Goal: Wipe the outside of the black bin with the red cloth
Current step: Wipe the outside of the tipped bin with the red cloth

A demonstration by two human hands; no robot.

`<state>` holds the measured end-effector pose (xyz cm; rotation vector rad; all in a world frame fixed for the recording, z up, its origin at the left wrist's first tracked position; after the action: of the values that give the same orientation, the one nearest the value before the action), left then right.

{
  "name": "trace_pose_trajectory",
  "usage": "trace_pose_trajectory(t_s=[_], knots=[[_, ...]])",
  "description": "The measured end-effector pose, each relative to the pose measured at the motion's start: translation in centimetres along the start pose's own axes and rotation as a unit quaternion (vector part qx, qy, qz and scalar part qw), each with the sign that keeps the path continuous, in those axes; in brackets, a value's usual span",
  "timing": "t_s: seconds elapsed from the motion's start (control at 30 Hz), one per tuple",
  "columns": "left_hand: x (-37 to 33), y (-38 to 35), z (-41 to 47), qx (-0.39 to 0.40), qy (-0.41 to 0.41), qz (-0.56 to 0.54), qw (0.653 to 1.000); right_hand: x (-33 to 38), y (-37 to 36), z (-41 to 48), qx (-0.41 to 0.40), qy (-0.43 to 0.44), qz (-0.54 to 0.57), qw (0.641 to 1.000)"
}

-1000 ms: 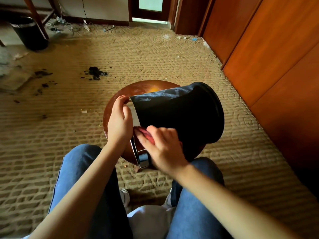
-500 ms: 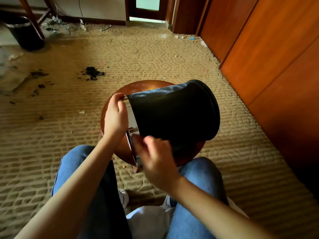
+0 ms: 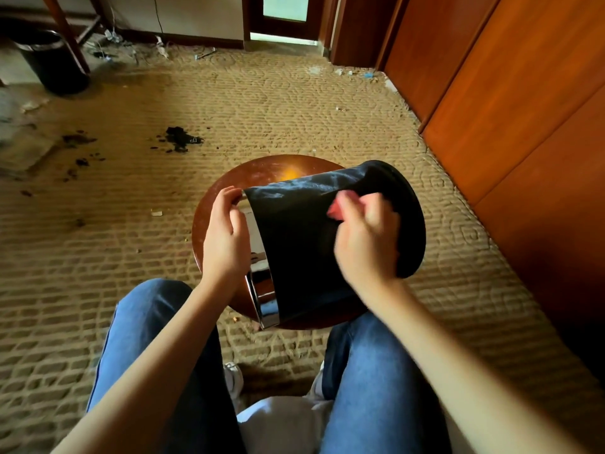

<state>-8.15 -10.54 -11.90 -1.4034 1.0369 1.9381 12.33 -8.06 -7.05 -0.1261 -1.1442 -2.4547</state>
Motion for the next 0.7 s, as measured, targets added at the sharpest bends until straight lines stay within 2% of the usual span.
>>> trace_pose_trajectory(t_s=[0.13, 0.23, 0.3, 0.4, 0.47, 0.6, 0.7], knots=[[0.0, 0.2, 0.4, 0.002, -0.005, 0.016, 1.0, 9.4, -0.9, -2.8, 0.055, 0.138, 0.069, 0.986], [0.0, 0.4, 0.5, 0.003, -0.008, 0.03, 1.0, 6.8, -0.4, -0.9, 0.074, 0.175, 0.066, 0.98], [0.0, 0.4, 0.1, 0.0, -0.009, 0.032, 0.999, 1.0, 0.1, 1.9, 0.069, 0.115, 0.009, 0.991], [-0.2, 0.2, -1.0, 0.004, -0.022, 0.02, 1.0, -7.0, 1.1, 5.1, 0.099, -0.062, -0.068, 0.991], [-0.3, 0.1, -1.2, 0.005, -0.026, 0.015, 1.0, -6.8, 0.9, 5.2, 0.091, -0.083, -0.059, 0.991], [-0.1, 0.1, -0.1, -0.001, -0.008, 0.008, 1.0, 2.1, -0.2, 1.8, 0.058, 0.046, 0.015, 0.997], [0.2, 0.1, 0.5, 0.006, -0.01, 0.003, 1.0, 9.3, -0.9, -1.2, 0.091, 0.138, 0.095, 0.982]])
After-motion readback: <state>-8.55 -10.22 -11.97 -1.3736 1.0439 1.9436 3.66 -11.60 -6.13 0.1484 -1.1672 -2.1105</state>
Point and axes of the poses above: each hand's wrist, its own z-axis towards the middle knuckle, its own y-axis out of the back of the hand, x = y × z, the point moved 6 cm from there along z, towards the middle knuckle, and after that the axes turned 3 degrees about -x, right-handed, at the moved point
